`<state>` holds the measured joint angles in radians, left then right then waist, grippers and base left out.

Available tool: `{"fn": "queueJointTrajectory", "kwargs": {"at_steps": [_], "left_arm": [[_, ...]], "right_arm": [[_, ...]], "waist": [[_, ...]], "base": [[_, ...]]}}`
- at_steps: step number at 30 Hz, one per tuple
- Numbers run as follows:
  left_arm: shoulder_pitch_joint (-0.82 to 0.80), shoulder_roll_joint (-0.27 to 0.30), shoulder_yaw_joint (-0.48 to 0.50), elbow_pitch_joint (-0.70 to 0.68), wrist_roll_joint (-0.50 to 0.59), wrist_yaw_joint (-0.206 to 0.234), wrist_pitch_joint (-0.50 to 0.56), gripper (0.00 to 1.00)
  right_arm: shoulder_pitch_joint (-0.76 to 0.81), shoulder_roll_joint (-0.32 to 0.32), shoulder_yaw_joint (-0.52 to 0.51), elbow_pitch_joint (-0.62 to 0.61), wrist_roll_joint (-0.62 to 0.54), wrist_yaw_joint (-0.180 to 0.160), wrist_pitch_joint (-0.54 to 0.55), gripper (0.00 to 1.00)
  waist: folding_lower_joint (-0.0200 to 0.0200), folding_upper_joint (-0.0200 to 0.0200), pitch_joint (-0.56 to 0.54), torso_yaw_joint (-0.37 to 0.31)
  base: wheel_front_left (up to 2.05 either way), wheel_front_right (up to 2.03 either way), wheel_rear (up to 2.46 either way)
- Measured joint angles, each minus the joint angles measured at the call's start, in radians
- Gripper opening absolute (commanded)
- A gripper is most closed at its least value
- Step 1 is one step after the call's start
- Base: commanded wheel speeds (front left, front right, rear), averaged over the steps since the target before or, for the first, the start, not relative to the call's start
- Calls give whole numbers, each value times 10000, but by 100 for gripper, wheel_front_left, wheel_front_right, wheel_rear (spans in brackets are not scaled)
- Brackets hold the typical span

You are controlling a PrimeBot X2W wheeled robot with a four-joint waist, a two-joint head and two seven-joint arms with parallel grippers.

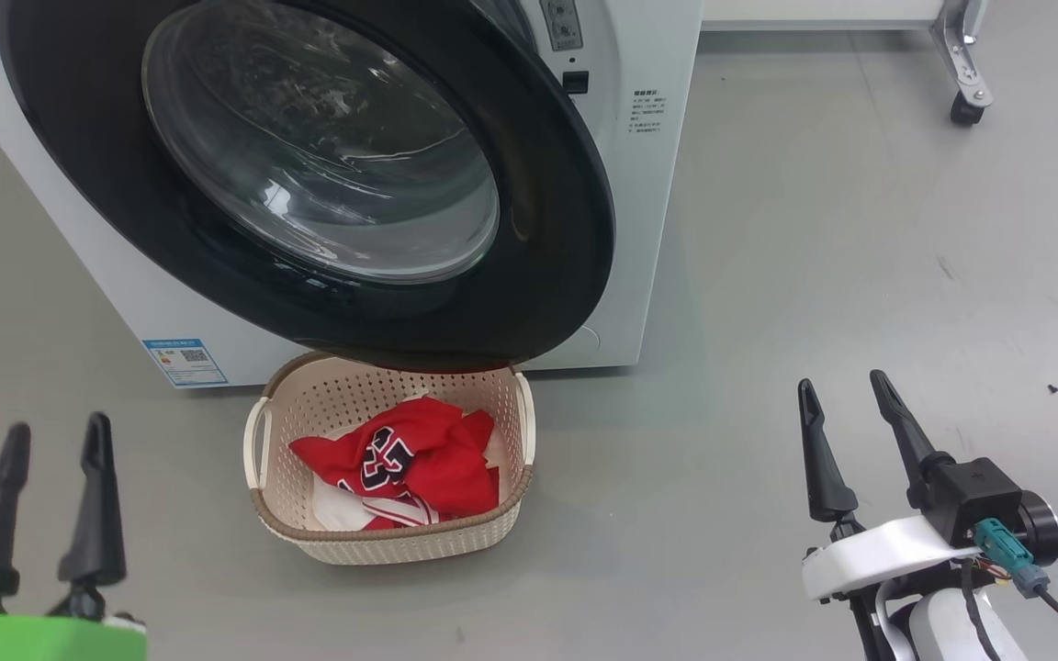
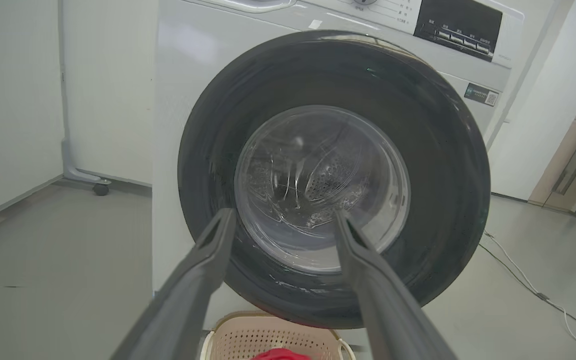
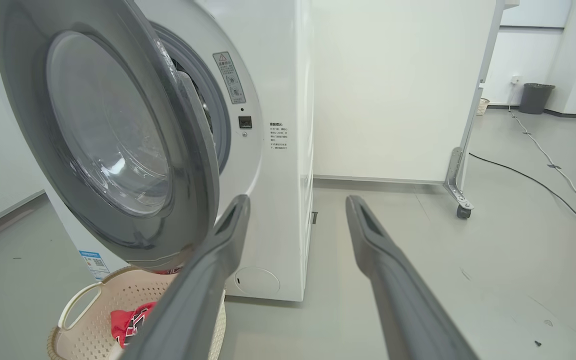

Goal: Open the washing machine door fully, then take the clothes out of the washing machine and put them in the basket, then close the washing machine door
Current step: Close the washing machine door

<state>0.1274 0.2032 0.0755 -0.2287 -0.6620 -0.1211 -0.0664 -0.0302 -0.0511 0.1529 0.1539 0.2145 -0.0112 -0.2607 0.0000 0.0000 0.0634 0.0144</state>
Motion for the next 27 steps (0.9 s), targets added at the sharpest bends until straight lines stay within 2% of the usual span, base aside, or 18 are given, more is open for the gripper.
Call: {"fn": "queueJointTrajectory", "kwargs": {"at_steps": [5,9,15,27], "left_arm": [[403,17,-399,433,1427,313,-428,100],[658,-29,-798,692,2096,646,-673,100],[846,-314,-1206,1139,2477,986,-842,100],[983,-577,-1620,1607,2894,1400,-1035,100]], "right_arm": [[110,2,0,-50,-127,0,0,100],[423,6,27,-8,-144,0,0,100],[641,15,79,86,-144,0,0,100],[843,23,111,176,-144,-2,0,100]], "waist": [[0,0,-91,-28],[0,0,-185,-47],[0,0,-279,-83],[0,0,-378,-145]], "base": [[0,0,0],[0,0,0],[0,0,0],[0,0,0]]}}
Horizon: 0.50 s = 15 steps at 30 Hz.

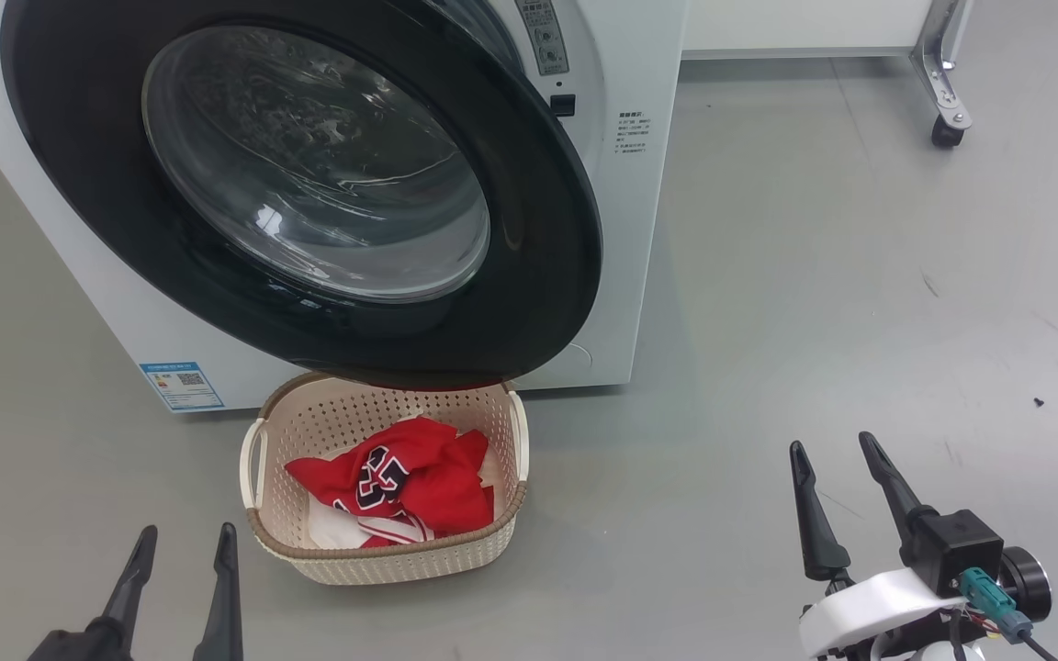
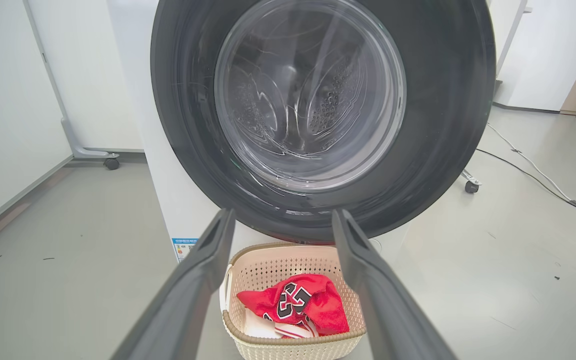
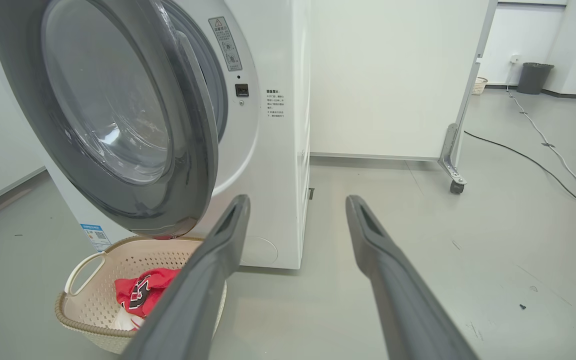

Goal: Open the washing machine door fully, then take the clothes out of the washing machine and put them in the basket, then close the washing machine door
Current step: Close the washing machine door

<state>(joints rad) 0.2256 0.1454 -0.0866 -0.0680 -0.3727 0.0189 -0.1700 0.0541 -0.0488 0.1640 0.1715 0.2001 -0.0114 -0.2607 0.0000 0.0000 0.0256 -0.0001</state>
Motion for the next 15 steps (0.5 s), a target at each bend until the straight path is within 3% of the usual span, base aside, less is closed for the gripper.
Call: {"fn": "queueJointTrajectory", "kwargs": {"at_steps": [15], "left_arm": [[-2,-150,-153,274,244,232,-174,100]], "right_arm": [[3,4,17,-33,-2,0,0,100]], "waist": [[0,0,49,1]], "base": [[0,0,0]]}}
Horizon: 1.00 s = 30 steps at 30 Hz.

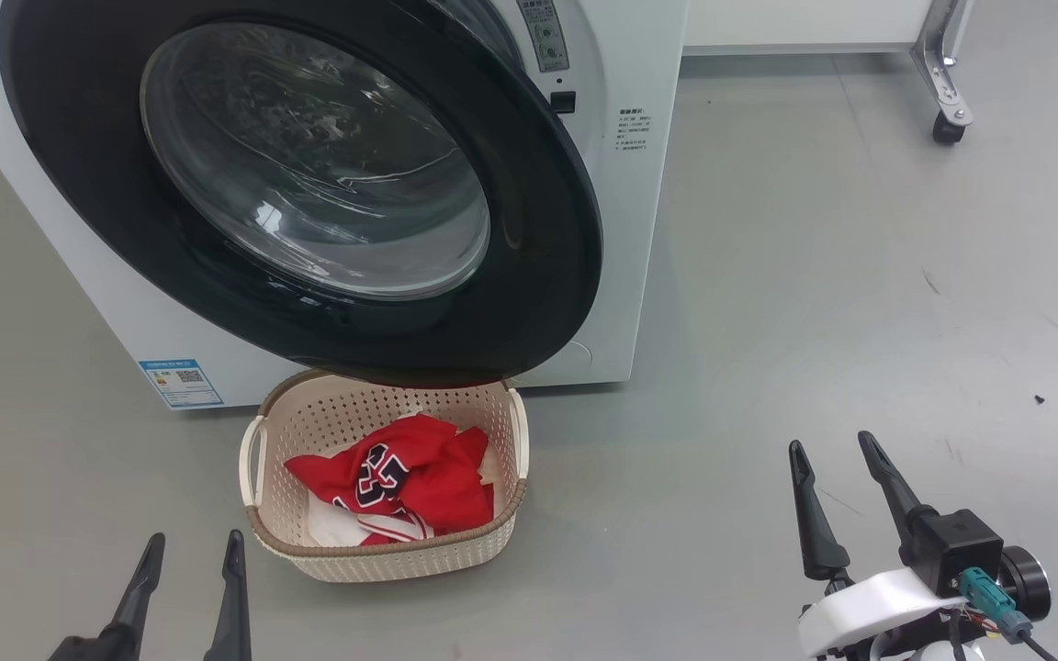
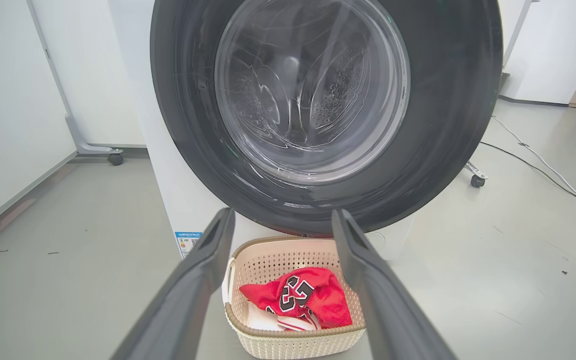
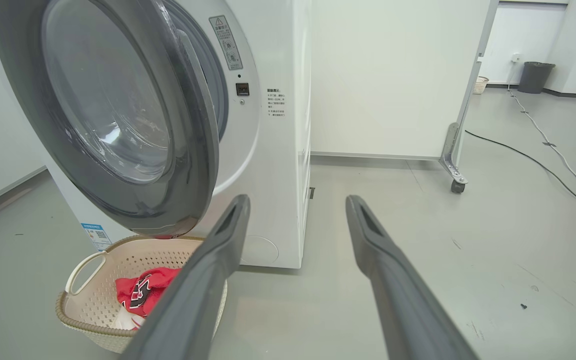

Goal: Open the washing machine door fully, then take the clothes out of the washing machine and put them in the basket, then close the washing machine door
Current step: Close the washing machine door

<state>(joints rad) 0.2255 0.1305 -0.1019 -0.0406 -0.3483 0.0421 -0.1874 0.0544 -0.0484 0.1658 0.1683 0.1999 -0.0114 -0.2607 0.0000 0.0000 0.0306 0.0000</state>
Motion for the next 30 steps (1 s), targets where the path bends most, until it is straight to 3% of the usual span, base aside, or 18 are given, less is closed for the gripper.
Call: {"fn": "queueJointTrajectory", "kwargs": {"at_steps": [14,15,17,24,30], "left_arm": [[-14,-65,-82,104,165,56,-35,100],[-17,-65,-84,104,174,58,-79,100],[-37,-65,-94,98,186,58,-90,100],[-206,-65,-155,52,265,67,-119,100],[-531,-86,-337,-8,332,63,-132,100]], "right_arm": [[1,13,-23,-109,-15,0,0,100],[1,13,-33,-138,-15,0,0,62],[-1,17,-63,-196,-15,-2,0,0],[-119,21,-67,-268,-17,17,0,0],[-664,19,90,-274,-96,286,0,0]], "waist": [[0,0,149,35],[0,0,177,42],[0,0,240,60],[0,0,477,135],[0,0,694,301]], "base": [[0,0,0],[0,0,0],[0,0,0],[0,0,0],[0,0,0]]}}
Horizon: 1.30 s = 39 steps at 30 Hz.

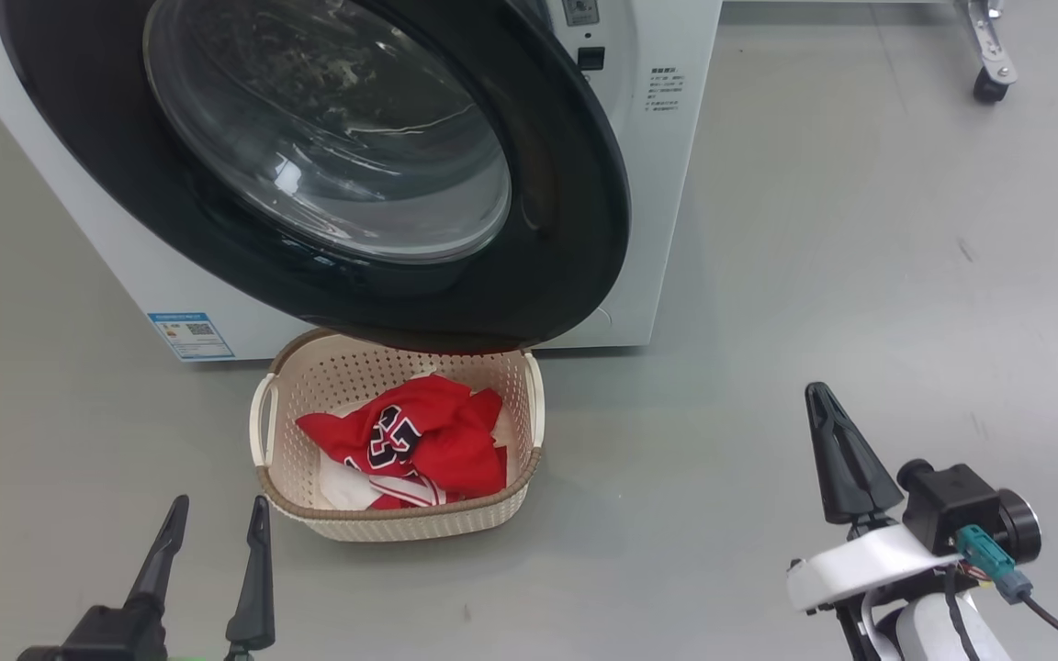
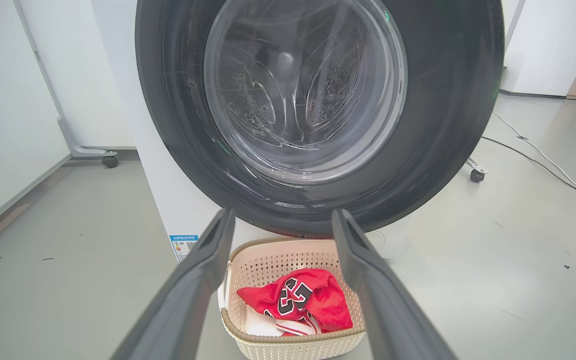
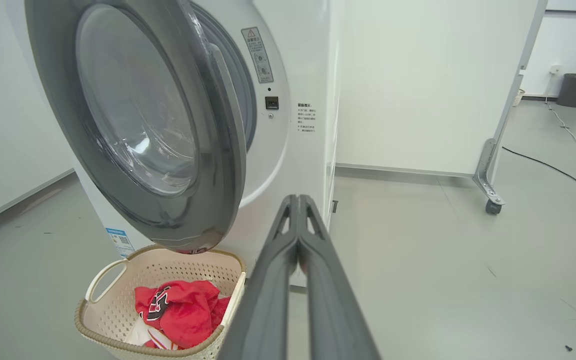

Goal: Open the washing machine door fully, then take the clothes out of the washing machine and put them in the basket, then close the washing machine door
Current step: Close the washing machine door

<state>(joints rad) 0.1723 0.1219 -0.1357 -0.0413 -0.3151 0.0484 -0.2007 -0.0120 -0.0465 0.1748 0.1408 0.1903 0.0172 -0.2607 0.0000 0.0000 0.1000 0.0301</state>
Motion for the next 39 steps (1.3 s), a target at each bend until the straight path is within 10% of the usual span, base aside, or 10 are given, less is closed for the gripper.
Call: {"fn": "queueJointTrajectory", "kwargs": {"at_steps": [39], "left_arm": [[-1817,-456,-420,165,-15,-263,-395,100]], "right_arm": [[-6151,-176,1214,1965,-59,880,364,0]], "waist": [[0,0,2393,1880]], "base": [[0,0,0]]}}
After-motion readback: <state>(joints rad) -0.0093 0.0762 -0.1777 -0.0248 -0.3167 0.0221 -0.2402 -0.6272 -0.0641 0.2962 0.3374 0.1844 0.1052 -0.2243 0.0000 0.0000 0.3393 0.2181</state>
